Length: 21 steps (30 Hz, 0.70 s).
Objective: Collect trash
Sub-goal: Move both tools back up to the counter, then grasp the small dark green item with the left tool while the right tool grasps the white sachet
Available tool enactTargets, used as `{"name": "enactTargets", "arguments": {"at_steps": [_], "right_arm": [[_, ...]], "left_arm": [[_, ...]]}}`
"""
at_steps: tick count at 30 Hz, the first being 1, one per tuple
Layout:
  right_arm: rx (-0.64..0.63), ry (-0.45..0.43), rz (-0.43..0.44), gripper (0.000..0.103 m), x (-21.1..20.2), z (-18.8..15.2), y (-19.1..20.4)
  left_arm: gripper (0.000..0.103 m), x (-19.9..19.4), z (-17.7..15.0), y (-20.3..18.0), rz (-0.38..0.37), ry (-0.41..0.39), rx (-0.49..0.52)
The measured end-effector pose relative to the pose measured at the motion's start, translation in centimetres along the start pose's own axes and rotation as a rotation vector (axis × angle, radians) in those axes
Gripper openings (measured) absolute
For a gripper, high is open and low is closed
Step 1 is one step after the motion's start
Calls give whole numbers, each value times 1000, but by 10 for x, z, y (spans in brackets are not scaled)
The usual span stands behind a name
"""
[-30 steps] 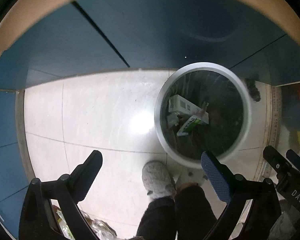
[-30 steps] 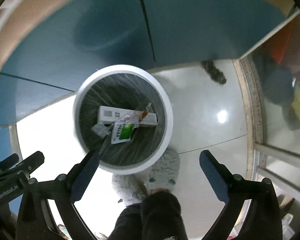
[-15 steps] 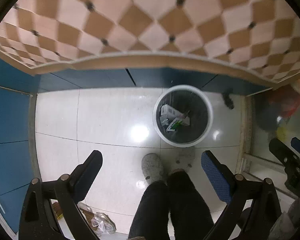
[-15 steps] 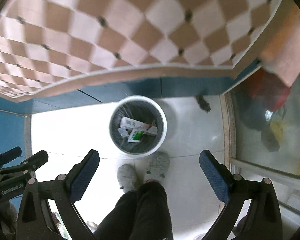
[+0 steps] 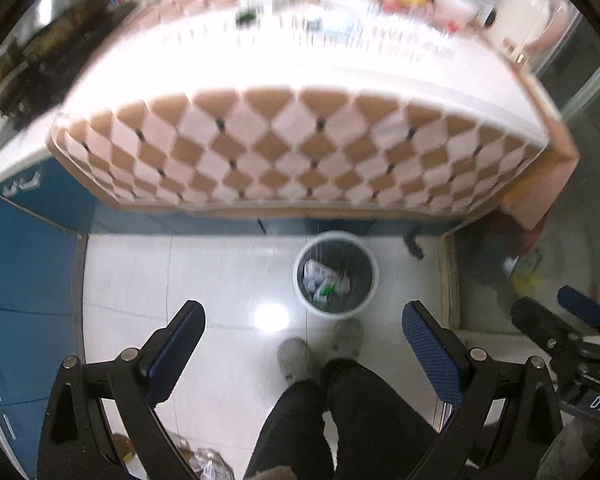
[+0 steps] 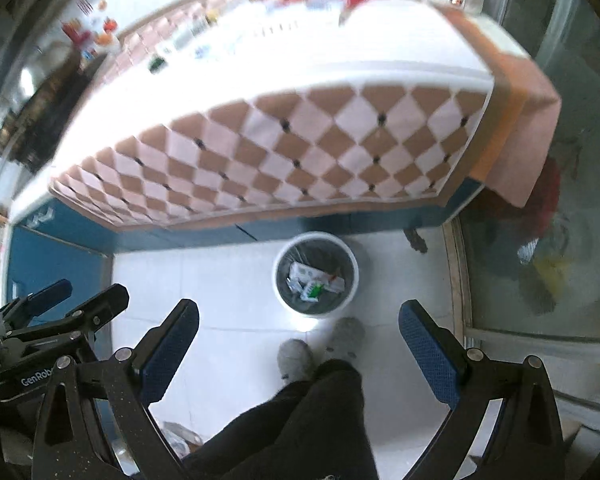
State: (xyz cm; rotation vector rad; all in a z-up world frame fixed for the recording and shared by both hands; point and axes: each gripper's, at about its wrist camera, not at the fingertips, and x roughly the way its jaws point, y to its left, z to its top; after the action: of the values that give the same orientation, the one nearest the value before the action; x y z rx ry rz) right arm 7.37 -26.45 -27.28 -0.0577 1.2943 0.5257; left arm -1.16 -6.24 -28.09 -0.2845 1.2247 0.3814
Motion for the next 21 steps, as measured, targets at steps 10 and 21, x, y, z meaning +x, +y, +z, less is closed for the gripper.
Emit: {"name": "enactTargets", "arguments": {"at_steps": [10,21], "right_arm": [[79,-144,113,101,-54,102,-3],[-3,37,191,101,103,285,32]], "left_arm": [[102,-71,97,11,162,-273,-90],[103,13,204,68,527,-125,-338]]}}
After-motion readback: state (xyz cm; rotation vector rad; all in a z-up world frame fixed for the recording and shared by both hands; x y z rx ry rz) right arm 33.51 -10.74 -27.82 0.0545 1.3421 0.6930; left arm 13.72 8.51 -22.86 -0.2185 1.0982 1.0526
